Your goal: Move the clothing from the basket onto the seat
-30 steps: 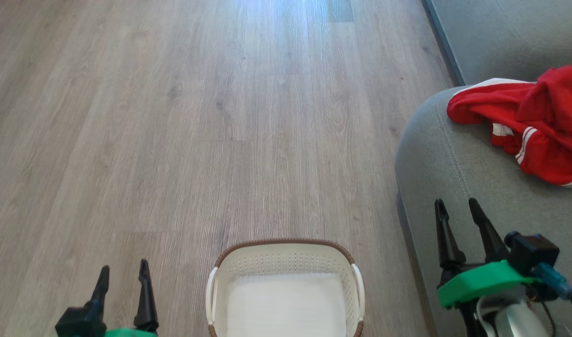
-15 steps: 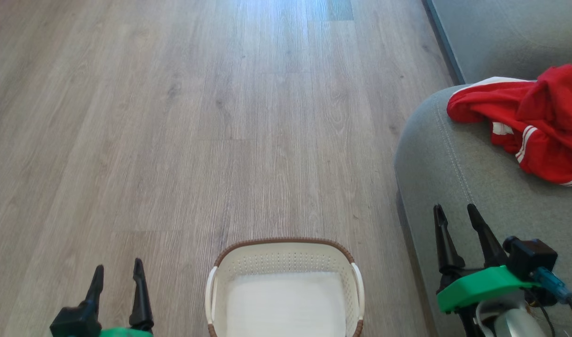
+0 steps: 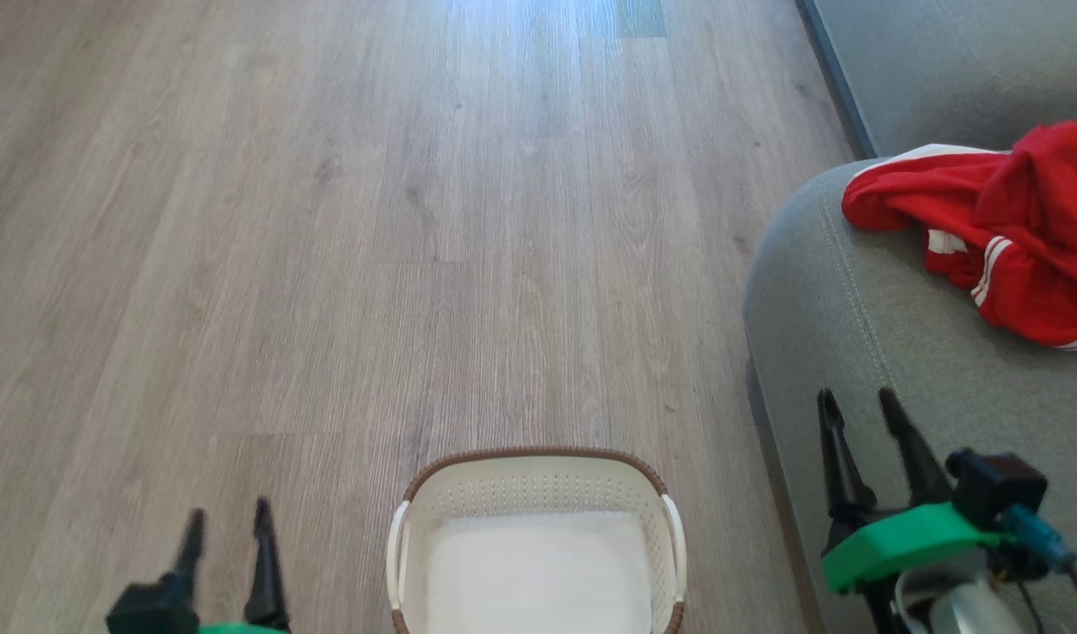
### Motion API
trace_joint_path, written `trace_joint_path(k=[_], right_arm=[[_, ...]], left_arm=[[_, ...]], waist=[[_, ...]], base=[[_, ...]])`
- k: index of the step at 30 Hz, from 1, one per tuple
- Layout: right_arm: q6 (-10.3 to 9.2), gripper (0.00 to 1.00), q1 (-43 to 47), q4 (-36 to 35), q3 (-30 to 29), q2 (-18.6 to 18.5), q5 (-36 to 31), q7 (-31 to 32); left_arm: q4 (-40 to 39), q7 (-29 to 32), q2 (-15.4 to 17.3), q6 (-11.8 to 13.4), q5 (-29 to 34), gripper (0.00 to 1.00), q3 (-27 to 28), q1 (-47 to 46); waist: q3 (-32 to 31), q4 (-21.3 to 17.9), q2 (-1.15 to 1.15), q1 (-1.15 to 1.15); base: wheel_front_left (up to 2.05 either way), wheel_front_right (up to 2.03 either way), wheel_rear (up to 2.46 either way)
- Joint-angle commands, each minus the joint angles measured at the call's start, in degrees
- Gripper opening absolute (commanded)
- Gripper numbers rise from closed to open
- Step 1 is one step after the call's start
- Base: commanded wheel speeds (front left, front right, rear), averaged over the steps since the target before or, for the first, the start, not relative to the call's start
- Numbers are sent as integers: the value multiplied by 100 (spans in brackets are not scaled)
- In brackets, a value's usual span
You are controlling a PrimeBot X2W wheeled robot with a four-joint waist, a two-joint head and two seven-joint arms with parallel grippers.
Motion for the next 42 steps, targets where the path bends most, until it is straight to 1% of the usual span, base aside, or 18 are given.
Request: trace_joint_path(k=[1,5,42], right_arm=[[0,0,1,20,-2,0,2,-1],[0,0,228,474,1,1,37,12],[-1,0,-15,353,-211,4,2216,590]], left_arm=[[26,4,-15,-6,-6,0,-4,0],[443,18,-150,-9,-47,0,-46,62],[632,556,-357,-691,-2142,0,494,-491]], waist=[[-1,-1,0,0],[2,-2,0,0],[119,-48,0,0]], base=[[0,0,0],[0,0,0],[0,0,0]])
